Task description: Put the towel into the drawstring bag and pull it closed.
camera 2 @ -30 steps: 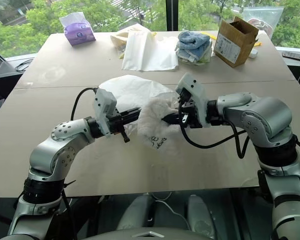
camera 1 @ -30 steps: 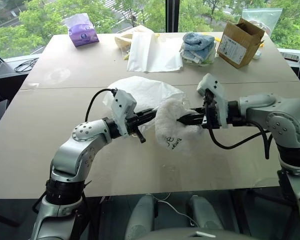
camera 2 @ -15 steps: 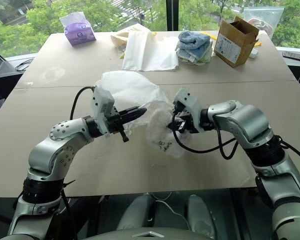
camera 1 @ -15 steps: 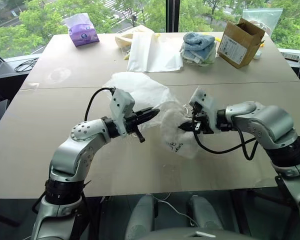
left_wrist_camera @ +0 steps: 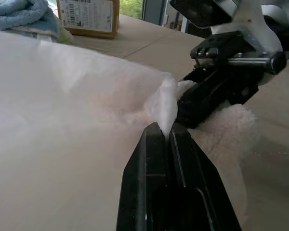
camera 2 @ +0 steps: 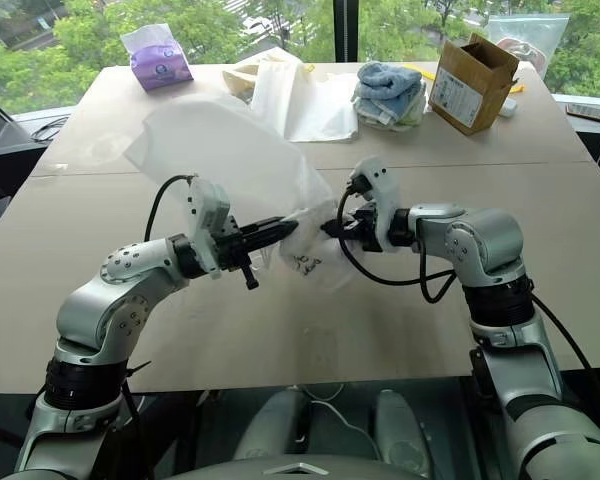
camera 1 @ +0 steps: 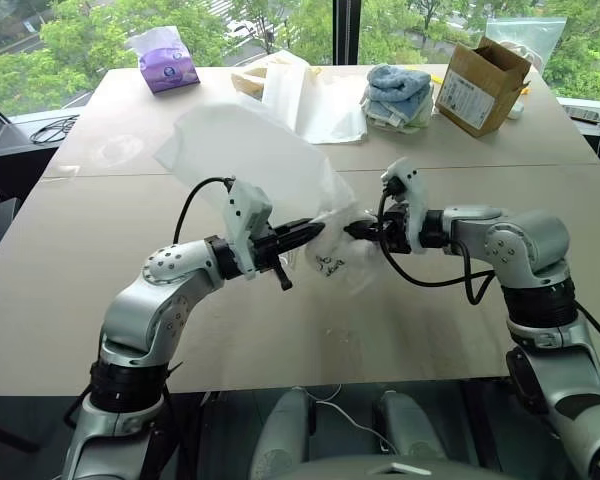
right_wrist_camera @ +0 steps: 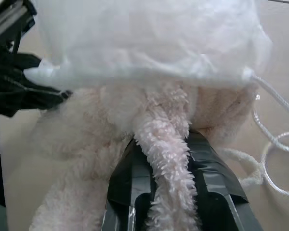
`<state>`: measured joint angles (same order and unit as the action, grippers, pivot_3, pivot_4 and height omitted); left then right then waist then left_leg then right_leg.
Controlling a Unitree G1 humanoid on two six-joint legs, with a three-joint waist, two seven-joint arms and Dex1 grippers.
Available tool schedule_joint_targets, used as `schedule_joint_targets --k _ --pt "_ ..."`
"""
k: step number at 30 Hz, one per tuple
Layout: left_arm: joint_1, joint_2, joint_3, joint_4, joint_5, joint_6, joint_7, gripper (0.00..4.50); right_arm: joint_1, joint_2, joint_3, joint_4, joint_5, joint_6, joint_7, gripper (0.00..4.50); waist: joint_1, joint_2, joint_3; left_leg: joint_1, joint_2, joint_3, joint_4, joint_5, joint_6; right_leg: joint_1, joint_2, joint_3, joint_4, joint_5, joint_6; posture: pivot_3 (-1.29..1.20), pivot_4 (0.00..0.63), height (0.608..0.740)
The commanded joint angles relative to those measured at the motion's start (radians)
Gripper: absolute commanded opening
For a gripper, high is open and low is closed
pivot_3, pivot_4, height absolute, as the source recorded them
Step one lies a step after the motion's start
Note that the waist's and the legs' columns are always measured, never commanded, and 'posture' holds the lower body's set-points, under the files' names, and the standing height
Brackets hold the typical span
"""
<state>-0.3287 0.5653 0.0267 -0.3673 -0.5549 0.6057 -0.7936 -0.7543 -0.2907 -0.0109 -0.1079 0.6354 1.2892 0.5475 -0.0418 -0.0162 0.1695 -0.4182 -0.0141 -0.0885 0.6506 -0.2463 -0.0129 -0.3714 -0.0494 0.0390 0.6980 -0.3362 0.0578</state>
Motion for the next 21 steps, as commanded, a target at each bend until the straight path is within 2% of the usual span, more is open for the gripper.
schedule_joint_targets --k 1,12,15,19,21 --pt "0.01 0.009 -0.013 -0.055 -0.027 0.007 -0.022 0.0 -0.007 0.081 -0.157 -0.013 0.062 0.064 -0.096 0.1 -0.001 0.0 0.0 0.0 0.0 0.0 0.0 0.0 0.0 0.0 0.0 0.0 0.0 0.0 0.0 0.0 0.15 0.74" --pt "0.001 -0.034 -0.006 -0.055 -0.067 0.025 -0.005 0.0 -0.03 0.435 -0.553 0.057 0.165 0.175 -0.414 0.1 -0.003 0.001 0.0 0.001 0.0 0.002 0.0 0.0 0.0 -0.002 0.001 0.003 0.005 0.0 0.0 0.0 0.15 0.74" --pt "0.005 -0.061 -0.008 -0.033 -0.075 0.018 -0.005 0.0 -0.037 0.527 -0.656 0.077 0.253 0.146 -0.493 0.1 -0.001 0.001 0.0 0.001 0.0 0.003 0.0 0.0 0.0 -0.002 0.0 0.003 0.006 0.0 0.0 0.0 0.15 0.74" --pt "-0.003 -0.105 -0.012 0.011 -0.08 0.006 -0.011 0.0 -0.033 0.585 -0.703 0.094 0.383 0.078 -0.605 0.1 -0.006 0.001 0.0 0.002 0.0 0.003 0.001 0.0 0.0 -0.003 0.001 0.004 0.008 0.0 0.0 0.0 0.15 0.74" --pt "-0.014 -0.116 -0.01 0.019 -0.086 0.008 -0.012 0.0 0.006 0.577 -0.622 0.056 0.41 0.072 -0.588 0.1 -0.015 0.001 0.0 0.002 0.0 0.005 0.001 0.001 -0.001 -0.005 0.001 0.006 0.012 0.0 0.0 0.0 0.15 0.74"
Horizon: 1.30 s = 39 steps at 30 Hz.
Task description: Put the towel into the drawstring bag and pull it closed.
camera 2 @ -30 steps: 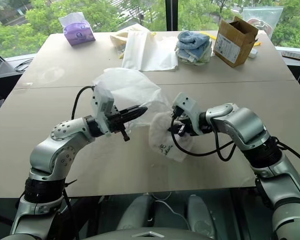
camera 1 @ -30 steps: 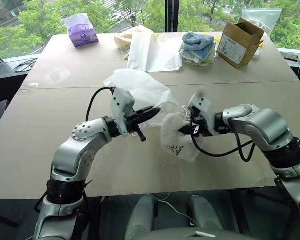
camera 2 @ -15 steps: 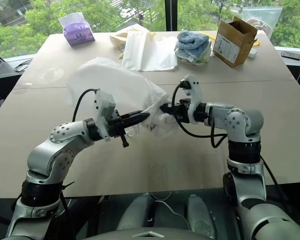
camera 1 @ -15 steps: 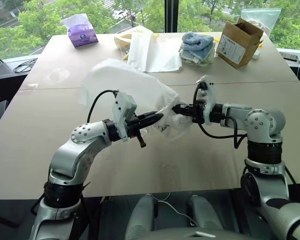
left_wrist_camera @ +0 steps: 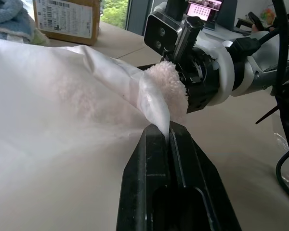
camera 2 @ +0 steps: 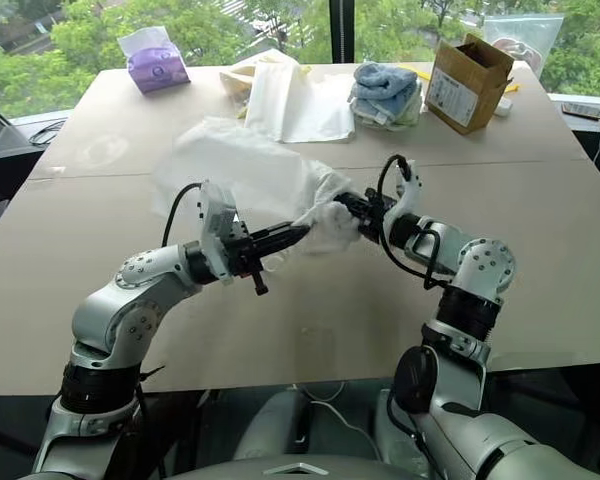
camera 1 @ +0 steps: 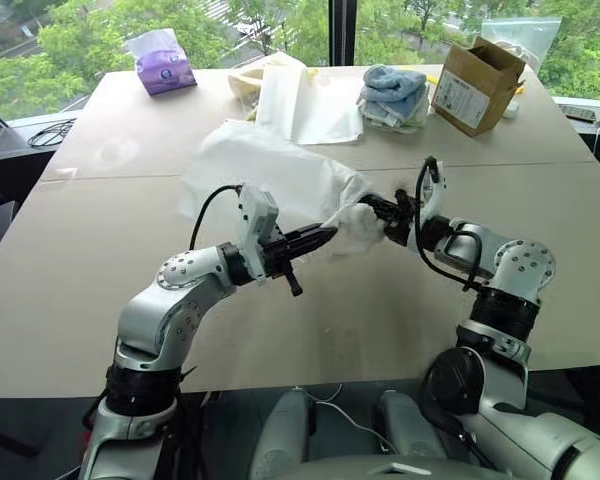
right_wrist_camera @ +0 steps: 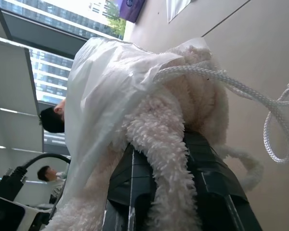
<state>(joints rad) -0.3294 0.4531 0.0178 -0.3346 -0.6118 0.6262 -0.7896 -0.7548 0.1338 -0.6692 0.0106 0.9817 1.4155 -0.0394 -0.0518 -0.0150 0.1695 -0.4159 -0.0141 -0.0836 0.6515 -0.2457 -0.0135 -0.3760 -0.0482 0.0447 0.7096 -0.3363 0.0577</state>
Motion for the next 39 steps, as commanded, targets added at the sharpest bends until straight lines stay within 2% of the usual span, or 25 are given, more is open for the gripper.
schedule_joint_targets --k 1,4,7,10,12,15,18,20,23,26,29,31,34,35,37,39 --pt "-0.019 -0.006 0.001 -0.012 -0.031 -0.009 -0.015 0.0 0.03 0.139 0.093 -0.09 0.066 -0.056 0.022 0.1 -0.01 0.0 0.0 0.0 0.0 0.0 0.0 0.0 0.0 0.0 0.0 0.0 0.001 0.0 0.0 0.0 0.15 0.74" --pt "-0.033 -0.015 0.004 -0.009 -0.04 -0.004 -0.012 0.0 0.105 0.076 0.285 -0.183 0.046 -0.09 0.134 0.1 -0.022 0.0 0.0 0.0 0.0 0.0 0.0 0.0 0.0 -0.001 0.001 0.001 0.002 0.0 0.0 0.0 0.15 0.74" --pt "-0.048 -0.028 0.002 -0.004 -0.052 -0.006 -0.011 0.0 0.198 -0.058 0.559 -0.265 -0.104 -0.242 0.287 0.1 -0.025 0.0 0.0 0.0 0.0 0.0 0.0 0.0 0.0 -0.001 0.001 0.001 0.001 0.0 0.0 0.0 0.15 0.74" --pt "-0.064 -0.044 0.01 0.0 -0.07 0.005 -0.008 0.0 0.251 -0.173 0.761 -0.292 -0.273 -0.454 0.434 0.1 -0.02 0.0 0.0 0.0 0.0 0.0 0.002 0.0 0.001 0.0 0.0 0.001 0.001 0.0 0.0 0.0 0.15 0.74" --pt "-0.07 -0.045 0.01 0.002 -0.077 0.011 -0.013 0.0 0.267 -0.231 0.865 -0.275 -0.405 -0.639 0.511 0.1 -0.018 0.0 0.0 0.0 0.0 0.0 0.002 0.0 0.001 0.0 0.001 0.001 0.001 0.0 0.0 0.0 0.15 0.74" --pt "-0.077 -0.047 0.008 0.01 -0.082 0.014 -0.016 0.0 0.277 -0.26 0.932 -0.2 -0.558 -0.868 0.547 0.1 -0.02 0.0 0.0 0.001 0.0 -0.001 0.002 0.0 0.0 0.0 0.002 0.0 0.001 0.0 0.0 0.0 0.15 0.74" --pt "-0.084 -0.048 0.005 0.02 -0.08 0.013 -0.021 0.0 0.28 -0.262 0.952 -0.127 -0.664 -1.05 0.554 0.1 -0.017 0.0 -0.001 0.001 0.001 -0.001 0.002 0.001 -0.001 0.0 0.001 0.0 0.001 0.0 0.0 0.0 0.15 0.74" --pt "-0.085 -0.048 0.003 0.024 -0.085 0.018 -0.027 0.0 0.278 -0.194 0.885 -0.098 -0.624 -1.085 0.51 0.1 -0.016 0.0 0.0 0.0 0.0 -0.001 0.002 0.001 -0.001 0.0 0.001 0.0 0.001 0.0 0.0 0.0 0.15 0.74" --pt "-0.08 -0.044 0.0 0.025 -0.086 0.021 -0.036 0.0 0.266 -0.096 0.764 -0.064 -0.527 -1.051 0.432 0.1 -0.017 0.0 -0.001 0.0 0.001 -0.001 0.002 0.001 -0.002 0.0 0.001 0.0 0.001 0.0 0.0 0.0 0.15 0.74" --pt "-0.075 -0.041 0.006 0.026 -0.091 0.023 -0.041 0.0 0.261 0.003 0.629 -0.048 -0.378 -0.942 0.323 0.1 -0.014 0.0 0.0 0.0 0.001 -0.002 0.002 0.001 -0.002 0.0 0.001 0.0 0.001 0.0 0.0 0.0 0.15 0.74" --pt "-0.075 -0.044 0.012 0.03 -0.093 0.019 -0.037 0.0 0.262 0.067 0.548 -0.07 -0.227 -0.813 0.236 0.1 -0.011 0.0 0.0 0.0 0.001 -0.002 0.002 0.001 -0.002 0.0 0.0 0.0 0.001 0.0 0.0 0.0 0.15 0.74" --pt "-0.078 -0.047 0.015 0.035 -0.093 0.015 -0.031 0.0 0.261 0.053 0.555 -0.095 -0.199 -0.763 0.22 0.1 -0.011 0.0 0.0 0.0 0.001 -0.002 0.002 0.001 -0.002 0.0 0.0 0.0 0.001 0.0 0.0 0.0 0.15 0.74" --pt "-0.088 -0.053 0.022 0.048 -0.09 0.01 -0.022 0.0 0.296 -0.14 0.825 -0.184 -0.421 -0.826 0.399 0.1 -0.018 0.001 0.0 0.0 0.001 -0.001 0.001 0.001 -0.002 -0.001 0.001 0.0 0.001 0.0 0.0 0.0 0.15 0.74" --pt "-0.09 -0.054 0.022 0.051 -0.088 0.009 -0.021 0.0 0.301 -0.15 0.828 -0.184 -0.431 -0.833 0.398 0.1 -0.018 0.001 0.0 0.0 0.0 -0.001 0.001 0.001 -0.002 -0.001 0.001 0.001 0.001 0.0 0.0 0.0 0.15 0.74" --pt "-0.09 -0.054 0.021 0.053 -0.086 0.007 -0.017 0.0 0.263 -0.071 0.667 -0.105 -0.37 -0.839 0.224 0.1 -0.019 0.0 0.0 0.001 0.0 -0.001 0.001 0.001 -0.002 0.0 0.001 0.001 0.001 0.0 0.0 0.0 0.15 0.74" --pt "-0.092 -0.053 0.021 0.058 -0.082 0.005 -0.014 0.0 0.267 -0.109 0.738 -0.15 -0.386 -0.806 0.306 0.1 -0.016 0.0 0.0 0.001 0.001 -0.001 0.001 0.001 -0.002 0.0 0.002 0.0 0.002 0.0 0.0 0.0 0.15 0.74"
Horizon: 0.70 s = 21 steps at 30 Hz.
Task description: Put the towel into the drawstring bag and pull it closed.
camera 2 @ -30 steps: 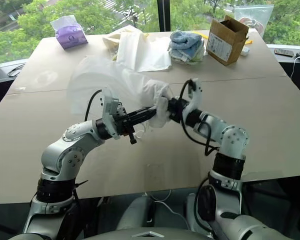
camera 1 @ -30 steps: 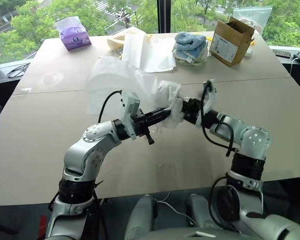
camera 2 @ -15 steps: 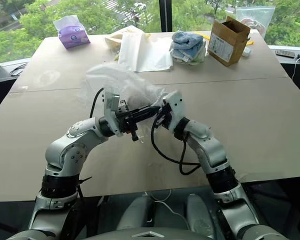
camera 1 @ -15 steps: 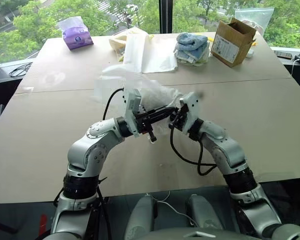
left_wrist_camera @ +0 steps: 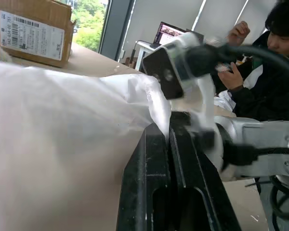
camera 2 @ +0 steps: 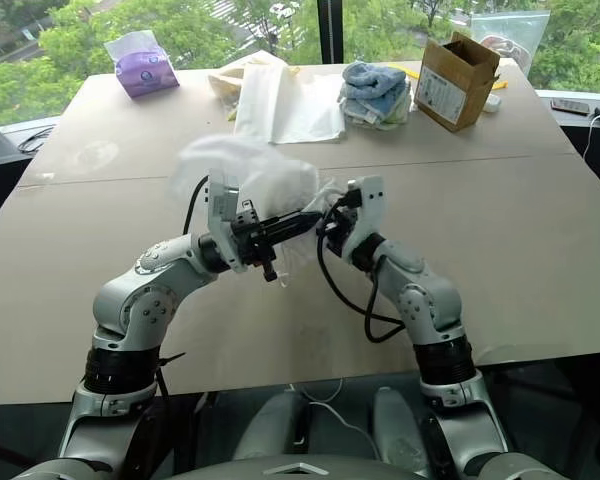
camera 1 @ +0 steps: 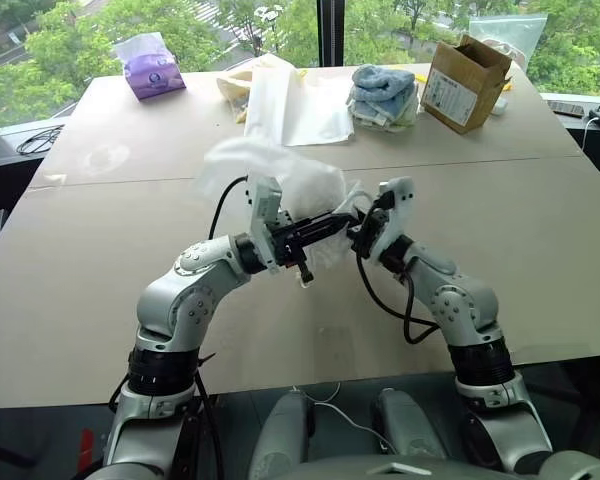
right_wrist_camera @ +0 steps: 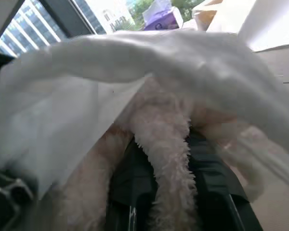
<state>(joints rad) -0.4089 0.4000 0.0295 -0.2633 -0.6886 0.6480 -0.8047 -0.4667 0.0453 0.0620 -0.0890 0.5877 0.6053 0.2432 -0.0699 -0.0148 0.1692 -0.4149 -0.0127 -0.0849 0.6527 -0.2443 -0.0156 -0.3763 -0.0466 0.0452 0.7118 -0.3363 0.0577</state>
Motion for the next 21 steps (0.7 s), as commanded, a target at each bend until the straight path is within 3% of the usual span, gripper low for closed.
schedule_joint_targets --k 1,2,4,6,8,9,11,13,14,15,17,21 --pt "-0.011 -0.001 0.008 -0.013 -0.005 -0.017 0.005 0.0 -0.006 -0.039 0.053 -0.091 0.014 0.034 0.076 0.1 0.004 0.0 0.0 0.0 0.0 0.0 0.0 0.0 0.0 0.0 0.0 0.0 0.0 0.0 0.0 0.0 0.15 0.74" --pt "-0.012 -0.003 0.006 -0.011 -0.002 -0.019 0.007 0.0 0.005 -0.036 0.061 -0.114 0.027 0.044 0.089 0.1 0.006 0.0 0.0 0.0 -0.001 0.0 0.0 0.0 0.0 0.0 -0.001 0.0 0.0 0.0 0.0 0.0 0.15 0.74" --pt "-0.013 -0.007 0.001 -0.006 0.002 -0.023 0.01 0.0 -0.029 0.021 -0.053 -0.03 0.011 -0.011 -0.049 0.1 0.001 0.0 0.0 -0.001 -0.001 0.0 0.001 0.0 0.0 0.0 -0.001 0.0 -0.001 0.0 0.0 0.0 0.15 0.74" --pt "-0.013 -0.015 0.0 -0.002 0.001 -0.02 0.02 0.0 -0.018 -0.008 0.007 -0.073 0.033 0.041 0.043 0.1 0.002 0.0 0.0 -0.001 -0.001 0.0 0.0 0.0 0.0 0.0 -0.001 0.0 -0.001 0.0 0.0 0.0 0.15 0.74" --pt "-0.013 -0.02 -0.006 -0.005 -0.006 -0.015 0.016 0.0 -0.057 0.033 -0.061 -0.006 -0.035 -0.008 -0.109 0.1 0.003 0.0 0.0 -0.001 -0.001 0.0 0.0 0.0 0.0 0.0 -0.001 0.0 -0.001 0.0 0.0 0.0 0.15 0.74" --pt "-0.011 -0.024 0.0 -0.008 -0.028 -0.004 0.009 0.0 -0.071 0.031 -0.074 0.023 -0.051 -0.029 -0.117 0.1 0.002 0.0 0.0 -0.001 -0.001 0.0 0.0 0.0 0.0 0.0 -0.001 0.0 -0.001 0.0 0.0 0.0 0.15 0.74" --pt "-0.005 -0.034 0.016 -0.025 -0.081 0.022 -0.002 0.0 -0.054 0.014 -0.018 -0.046 0.033 0.064 0.001 0.1 0.002 0.0 0.0 0.0 -0.001 0.001 0.0 0.0 0.0 0.0 -0.001 0.0 0.0 0.0 0.0 0.0 0.15 0.74" --pt "-0.002 -0.036 0.02 -0.031 -0.104 0.034 -0.006 0.0 -0.046 0.018 -0.004 -0.081 0.044 0.068 0.03 0.1 0.002 0.0 0.0 -0.001 -0.001 0.0 0.0 0.0 0.0 0.0 -0.001 0.0 -0.001 0.0 0.0 0.0 0.15 0.74" --pt "0.0 -0.034 0.021 -0.032 -0.109 0.039 -0.007 0.0 -0.067 0.06 -0.09 -0.026 0.054 0.065 -0.087 0.1 0.002 0.0 0.0 -0.001 -0.001 0.0 0.0 0.0 0.0 0.0 -0.001 0.0 -0.001 0.0 0.0 0.0 0.15 0.74" --pt "0.003 -0.033 0.022 -0.033 -0.112 0.042 -0.004 0.0 -0.077 0.072 -0.119 0.0 0.059 0.055 -0.106 0.1 0.0 0.0 0.0 -0.001 -0.001 0.0 0.0 0.0 0.0 0.0 -0.001 0.0 -0.001 0.0 0.0 0.0 0.15 0.74" --pt "0.005 -0.037 0.025 -0.03 -0.113 0.044 0.008 0.0 -0.073 0.102 -0.125 -0.017 0.099 0.1 -0.116 1.08 0.001 0.0 0.0 0.0 0.0 0.0 -0.001 0.0 0.0 0.0 0.0 0.0 -0.001 0.0 0.0 0.0 0.15 0.74" --pt "-0.011 -0.066 0.03 -0.007 -0.09 0.027 0.057 0.0 -0.078 0.112 -0.125 -0.048 0.079 0.131 -0.181 2.51 0.004 0.0 0.0 -0.001 -0.001 0.0 0.0 0.0 0.0 0.0 -0.001 0.0 -0.001 0.0 0.0 0.0 0.15 0.74"
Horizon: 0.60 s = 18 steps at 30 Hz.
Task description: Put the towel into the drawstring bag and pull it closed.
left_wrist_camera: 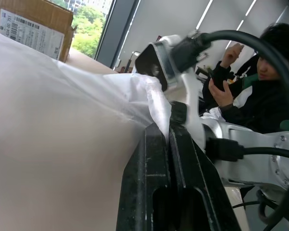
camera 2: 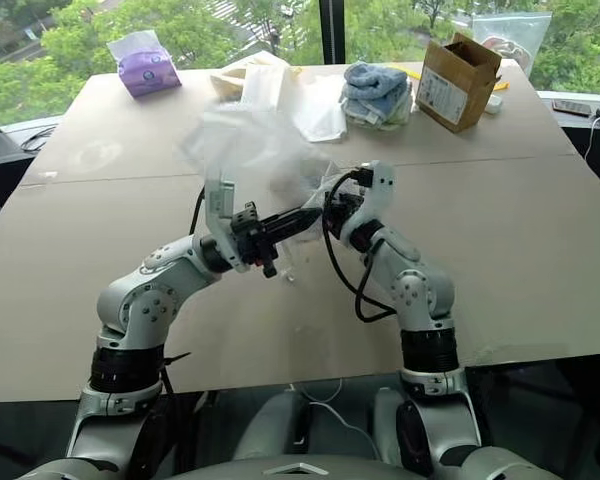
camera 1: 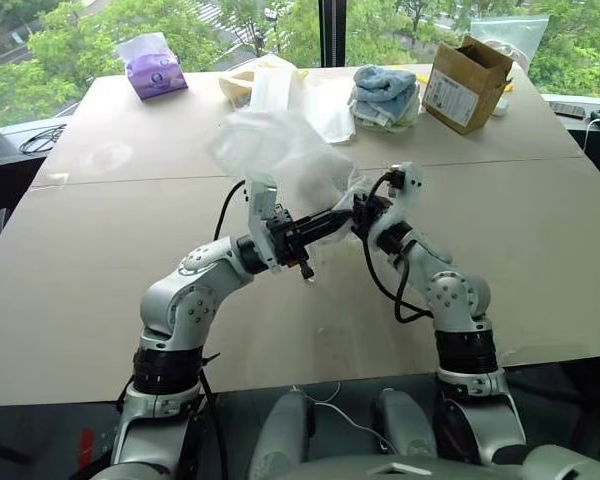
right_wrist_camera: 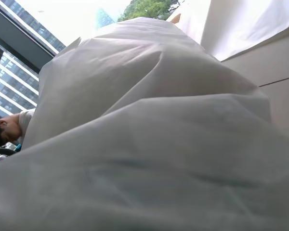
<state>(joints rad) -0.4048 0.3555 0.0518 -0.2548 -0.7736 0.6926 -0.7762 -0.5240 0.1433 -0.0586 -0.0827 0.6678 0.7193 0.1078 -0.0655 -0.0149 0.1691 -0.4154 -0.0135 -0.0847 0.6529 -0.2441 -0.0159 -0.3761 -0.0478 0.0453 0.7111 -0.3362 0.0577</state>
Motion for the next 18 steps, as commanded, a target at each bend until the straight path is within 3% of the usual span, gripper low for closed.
schedule_joint_targets --k 1,3,10,14,18 --pt "-0.023 -0.041 0.015 -0.001 -0.001 -0.023 0.059 0.0 -0.017 -0.043 0.065 -0.091 -0.047 0.04 -0.02 2.87 0.001 0.0 0.0 0.0 0.0 0.0 0.0 0.0 0.0 0.0 0.0 0.0 0.0 0.0 0.0 0.0 0.15 0.74" --pt "-0.034 -0.072 0.024 0.018 0.001 -0.029 0.097 0.0 -0.003 -0.105 0.123 -0.167 -0.053 0.117 -0.003 3.8 0.004 0.0 0.0 0.0 0.0 0.0 0.0 0.0 0.0 0.0 0.0 0.0 0.0 0.0 0.0 0.0 0.15 0.74" --pt "-0.063 -0.116 0.085 0.07 -0.032 -0.033 0.155 0.0 0.043 -0.271 0.114 -0.325 0.007 0.277 0.058 3.8 -0.002 0.0 0.0 0.0 0.0 -0.001 0.0 0.0 0.0 0.0 0.0 -0.001 0.0 0.0 0.0 0.0 0.15 0.74" --pt "-0.065 -0.107 0.101 0.086 -0.039 -0.033 0.148 0.0 0.053 -0.328 0.016 -0.356 0.057 0.31 0.067 3.8 0.0 0.0 0.0 -0.001 0.0 -0.001 0.0 0.0 0.001 0.0 0.0 -0.001 0.0 0.0 0.0 0.0 0.15 0.74" --pt "-0.071 -0.106 0.133 0.094 -0.072 -0.021 0.15 0.0 0.07 -0.307 -0.055 -0.399 0.186 0.338 0.082 3.8 -0.001 0.0 0.0 0.0 0.0 -0.001 0.0 -0.001 0.002 0.001 0.0 -0.001 0.0 0.0 0.0 0.0 0.15 0.74"
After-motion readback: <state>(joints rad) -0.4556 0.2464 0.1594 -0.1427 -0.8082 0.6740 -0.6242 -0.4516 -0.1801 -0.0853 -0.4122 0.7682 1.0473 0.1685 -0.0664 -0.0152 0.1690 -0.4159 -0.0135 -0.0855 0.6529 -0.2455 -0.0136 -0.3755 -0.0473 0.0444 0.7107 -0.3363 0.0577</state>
